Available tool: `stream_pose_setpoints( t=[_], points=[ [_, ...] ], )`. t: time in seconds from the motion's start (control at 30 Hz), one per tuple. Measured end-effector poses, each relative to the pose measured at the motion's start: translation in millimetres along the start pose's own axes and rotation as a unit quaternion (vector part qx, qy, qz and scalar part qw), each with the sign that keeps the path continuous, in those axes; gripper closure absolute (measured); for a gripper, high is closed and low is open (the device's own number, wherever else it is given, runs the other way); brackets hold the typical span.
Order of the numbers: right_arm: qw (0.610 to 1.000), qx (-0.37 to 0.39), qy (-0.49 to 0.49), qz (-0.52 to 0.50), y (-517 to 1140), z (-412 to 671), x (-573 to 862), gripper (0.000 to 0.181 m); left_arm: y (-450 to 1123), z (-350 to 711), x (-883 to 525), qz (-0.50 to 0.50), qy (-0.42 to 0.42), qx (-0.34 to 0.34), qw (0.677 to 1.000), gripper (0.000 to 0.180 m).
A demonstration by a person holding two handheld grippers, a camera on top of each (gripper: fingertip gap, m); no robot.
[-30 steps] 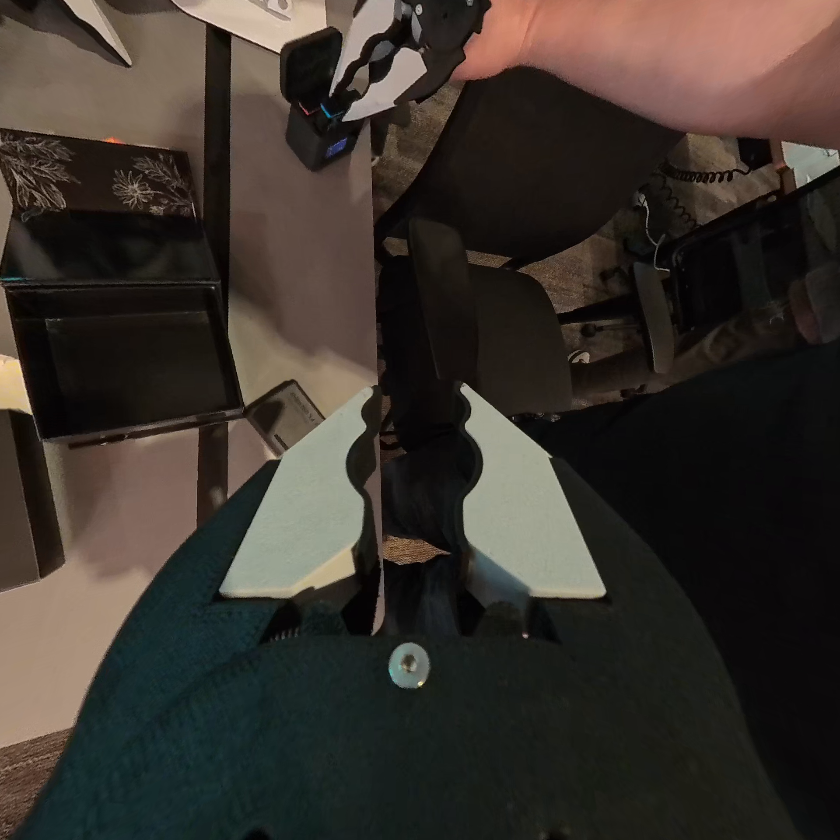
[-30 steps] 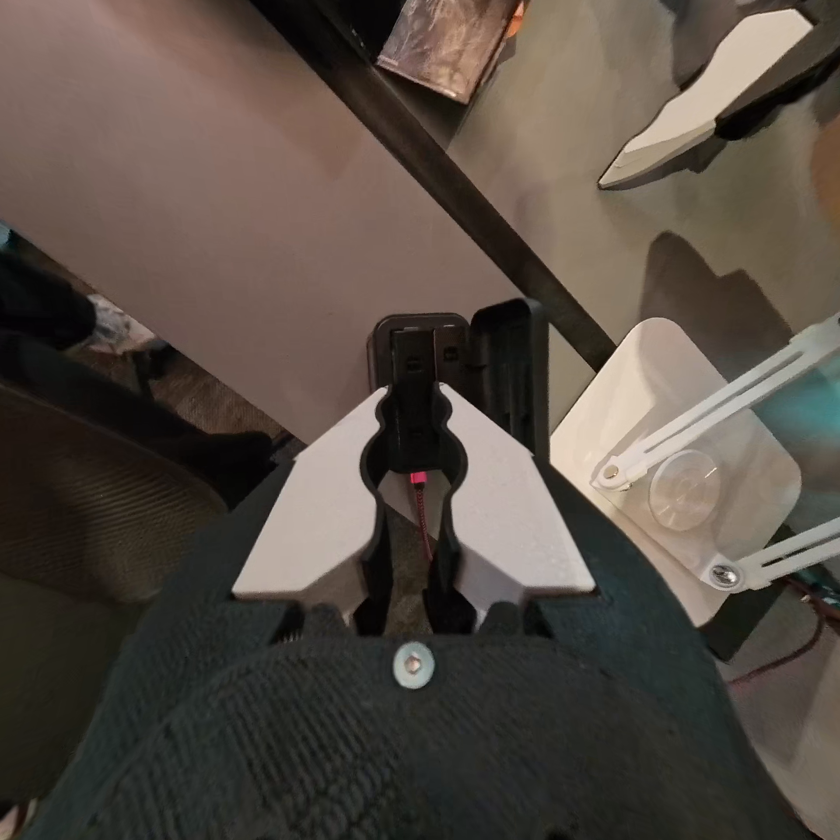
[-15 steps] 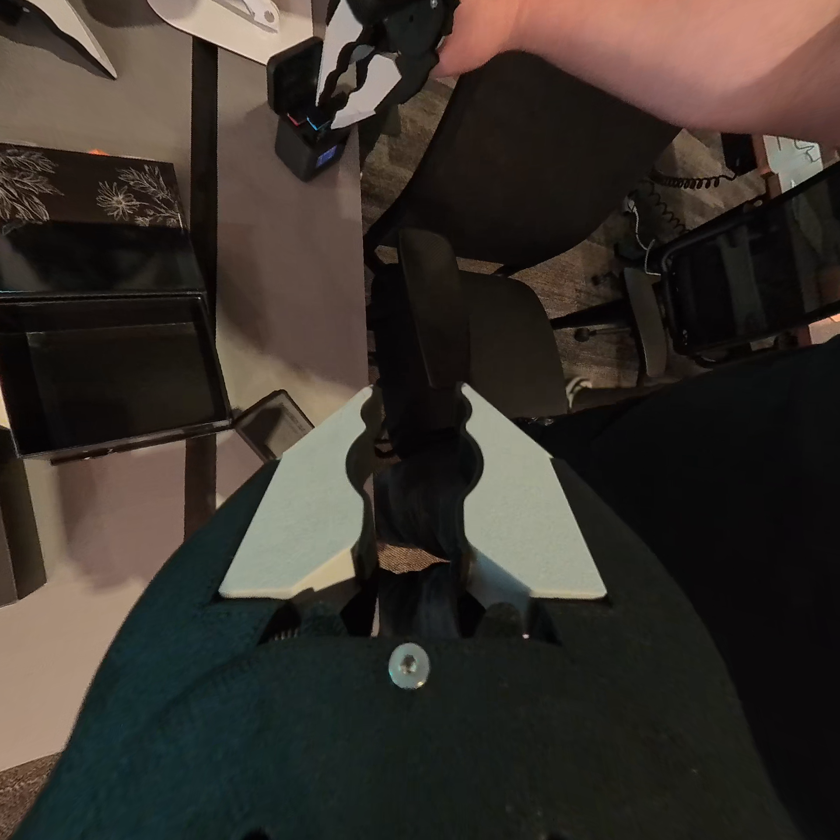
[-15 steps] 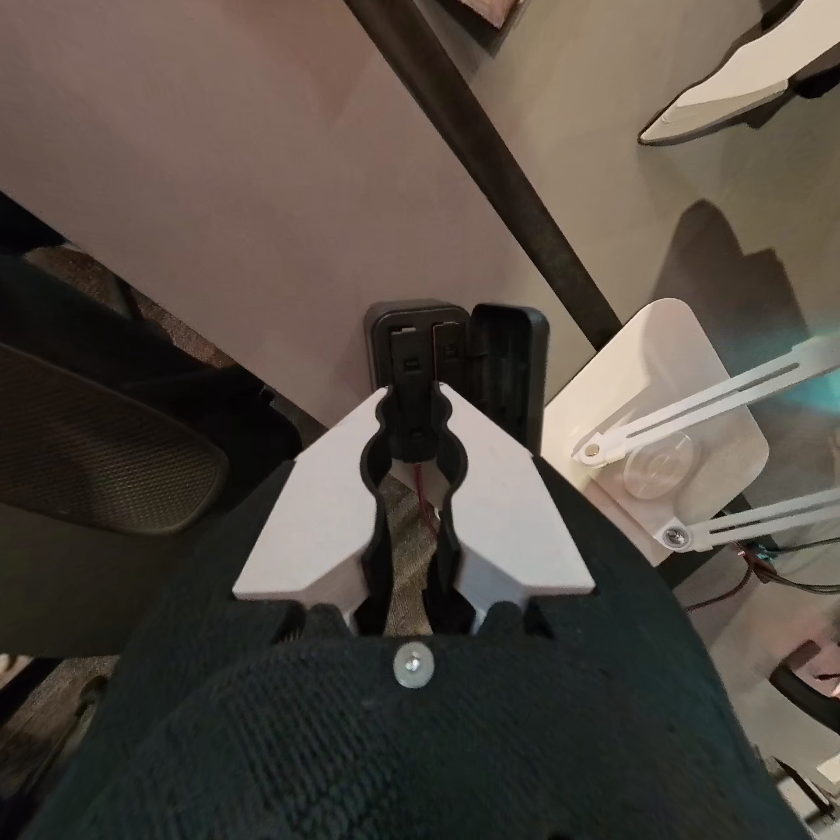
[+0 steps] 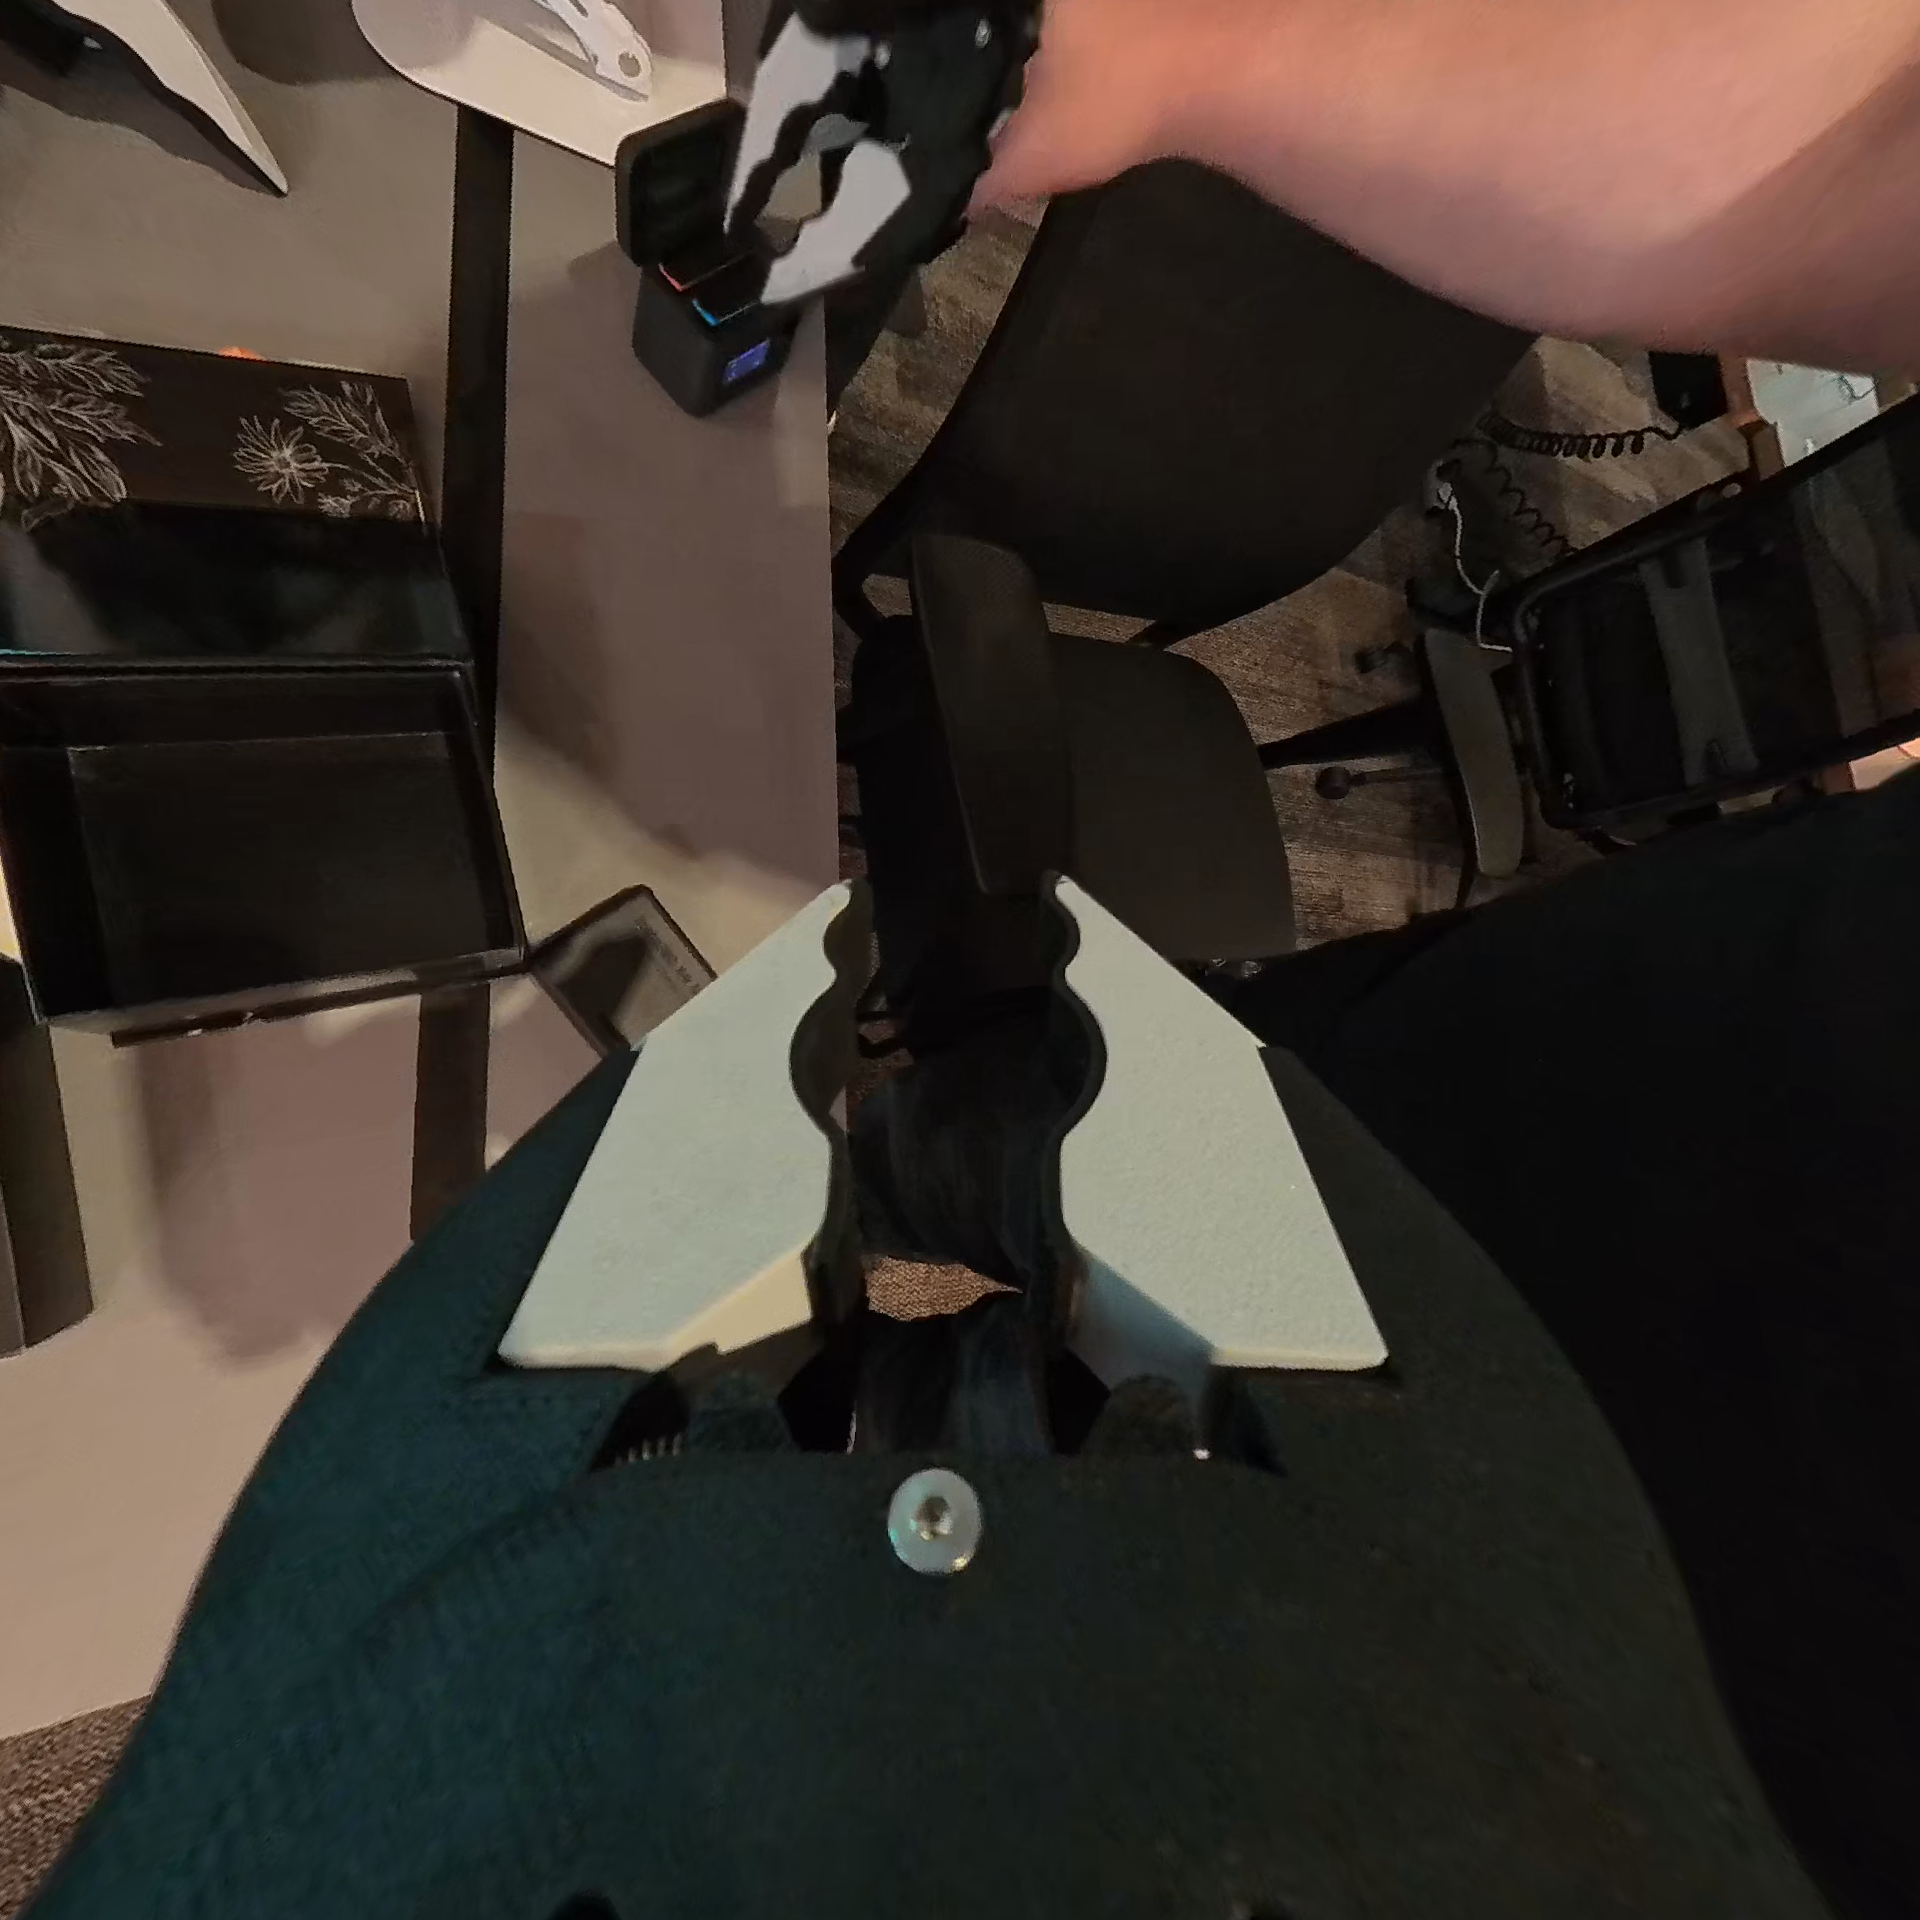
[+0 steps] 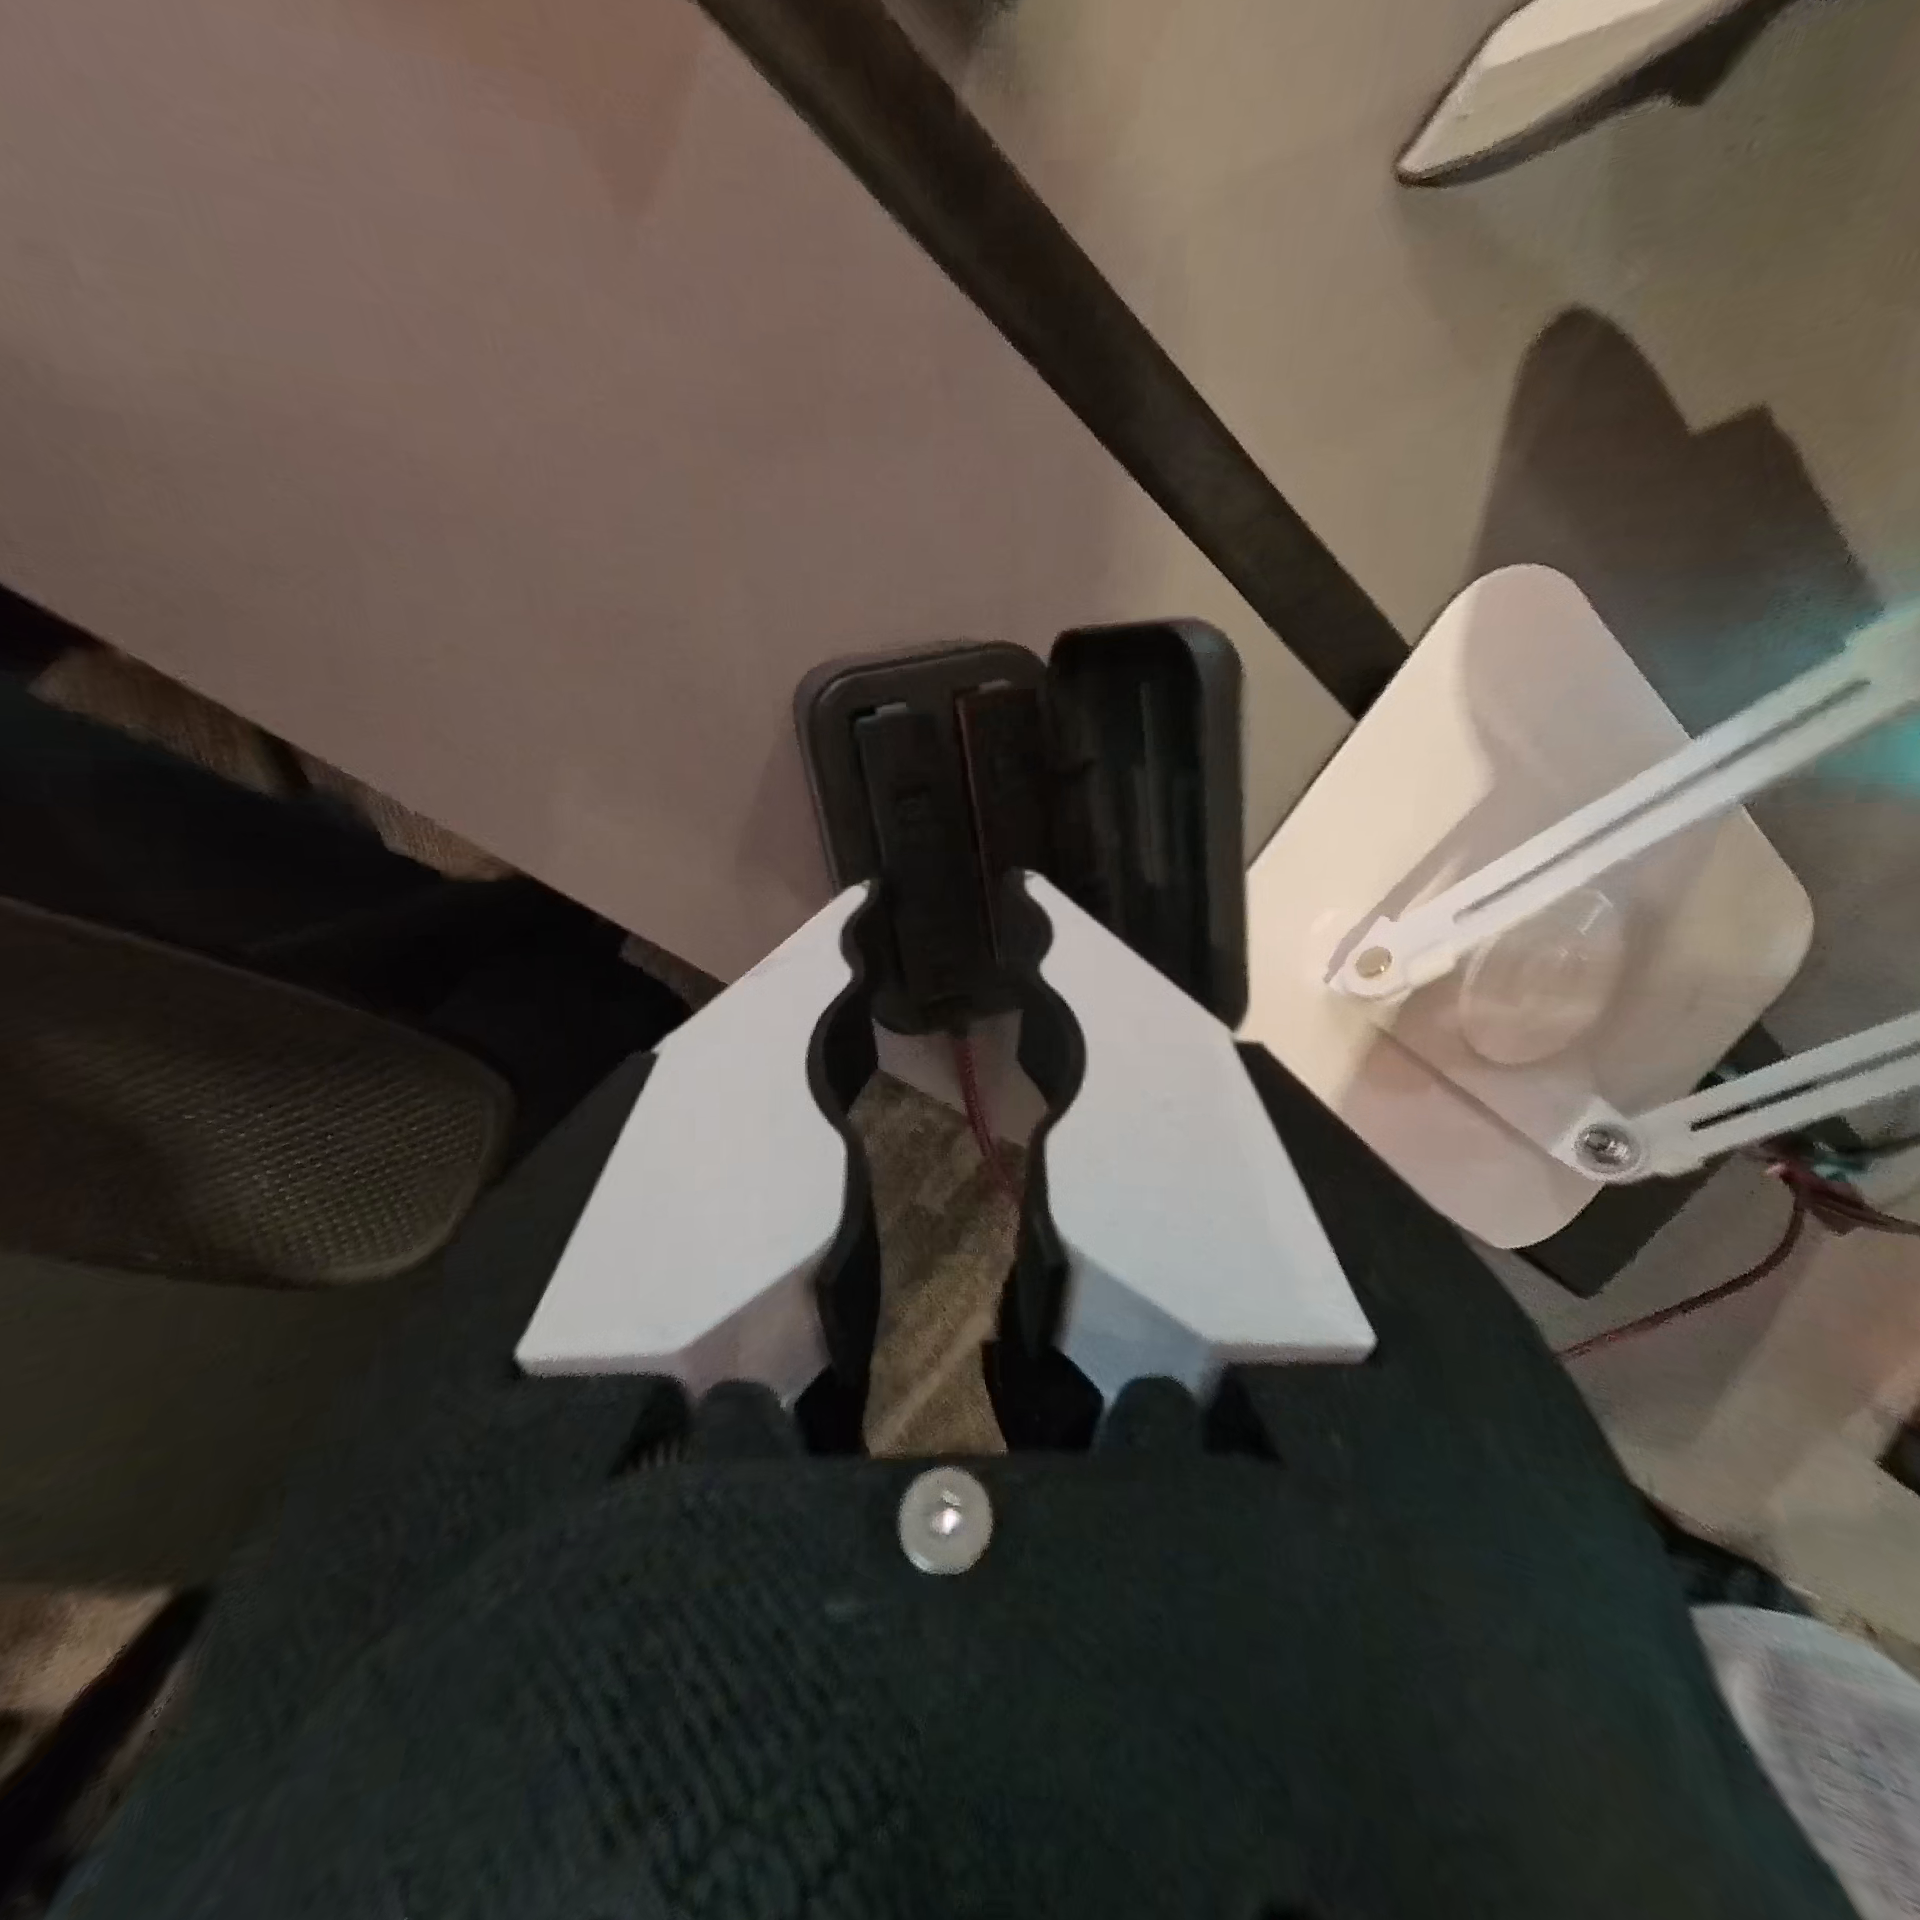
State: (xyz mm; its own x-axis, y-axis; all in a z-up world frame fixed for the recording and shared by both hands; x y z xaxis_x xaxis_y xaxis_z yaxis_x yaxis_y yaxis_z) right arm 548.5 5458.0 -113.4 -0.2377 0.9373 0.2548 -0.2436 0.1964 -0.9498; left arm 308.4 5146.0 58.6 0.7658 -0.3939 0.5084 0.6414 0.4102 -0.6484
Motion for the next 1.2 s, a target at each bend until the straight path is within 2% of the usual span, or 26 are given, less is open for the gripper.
stream_pose_setpoints(
  t=[0.13, 0.2, 0.37, 0.43, 0.53, 0.63, 0.73, 0.77, 0.8, 0.83, 0.9, 0.97, 1.0, 1.07, 1.2],
  points=[
    [0.992, 0.093, 0.078, 0.020, -15.6, -16.1, 1.2, 0.169, -3.2, -8.4, -1.3, 0.000, -0.013, 0.000, 1.000, 0.149],
    [0.988, 0.116, 0.101, 0.021, -18.5, -20.9, 2.5, 0.181, -3.7, -11.1, -2.4, 0.000, -0.018, 0.001, 1.000, 0.149],
    [0.984, 0.127, 0.120, 0.019, -8.4, -17.9, 2.7, 0.181, -0.8, -11.1, -4.2, -0.002, -0.023, 0.000, 1.000, 0.150],
    [0.989, 0.098, 0.101, 0.037, 1.1, -19.0, -4.7, 0.177, 0.7, -10.0, -4.1, -0.003, -0.022, -0.002, 1.000, 0.150],
    [0.989, 0.128, 0.076, 0.013, 2.2, -17.8, -8.4, 0.180, 3.0, -9.3, -4.2, -0.005, -0.022, -0.003, 1.000, 0.150],
    [0.987, 0.119, 0.110, -0.005, -2.4, -17.5, -4.3, 0.180, 3.6, -9.5, -4.3, -0.008, -0.022, -0.004, 1.000, 0.150],
    [0.953, 0.246, 0.140, -0.109, -44.4, -9.3, 15.1, 0.181, 1.5, -8.8, -4.3, -0.008, -0.023, 0.003, 1.000, 0.150],
    [0.945, 0.271, 0.139, -0.122, -54.4, -7.5, 21.8, 0.160, 1.0, -9.2, -4.4, -0.008, -0.023, 0.002, 1.000, 0.150],
    [0.947, 0.268, 0.128, -0.124, -57.2, -7.0, 27.8, 0.141, 1.0, -9.6, -4.7, -0.008, -0.024, 0.000, 1.000, 0.150],
    [0.958, 0.246, 0.107, -0.103, -53.3, -7.8, 32.8, 0.136, 0.9, -10.4, -5.1, -0.009, -0.024, -0.003, 1.000, 0.150],
    [0.979, 0.186, 0.082, -0.028, -36.0, -12.1, 37.2, 0.136, 1.0, -11.8, -5.3, -0.010, -0.022, -0.009, 1.000, 0.150],
    [0.985, 0.149, 0.084, 0.005, -22.5, -16.9, 43.1, 0.136, 2.5, -11.6, -5.8, -0.012, -0.021, -0.014, 1.000, 0.150],
    [0.986, 0.142, 0.084, 0.015, -19.7, -18.0, 44.8, 0.139, 3.3, -11.0, -5.7, -0.013, -0.022, -0.015, 1.000, 0.150],
    [0.987, 0.137, 0.077, 0.041, -19.8, -17.4, 42.4, 0.156, 4.7, -9.8, -4.1, -0.016, -0.019, -0.016, 1.000, 0.151],
    [0.989, 0.128, 0.064, 0.045, -25.7, -16.9, 31.3, 0.156, 3.6, -10.0, -1.3, -0.017, -0.009, -0.026, 0.999, 0.150]
  ],
)
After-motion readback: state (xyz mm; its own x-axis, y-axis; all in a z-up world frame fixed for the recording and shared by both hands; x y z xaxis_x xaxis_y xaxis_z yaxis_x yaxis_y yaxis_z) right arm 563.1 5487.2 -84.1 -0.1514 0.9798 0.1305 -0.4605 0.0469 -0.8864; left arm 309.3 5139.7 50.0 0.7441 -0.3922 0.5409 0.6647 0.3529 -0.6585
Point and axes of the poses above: each gripper's, where its closed fingertips meet, y out along the fingers, z out of its top, x = y × z across the jaws, the point moved 9 cm from there along -y, back along the fingers, and after that the axes turned 4 degrees about -y, right-handed, at the moved point
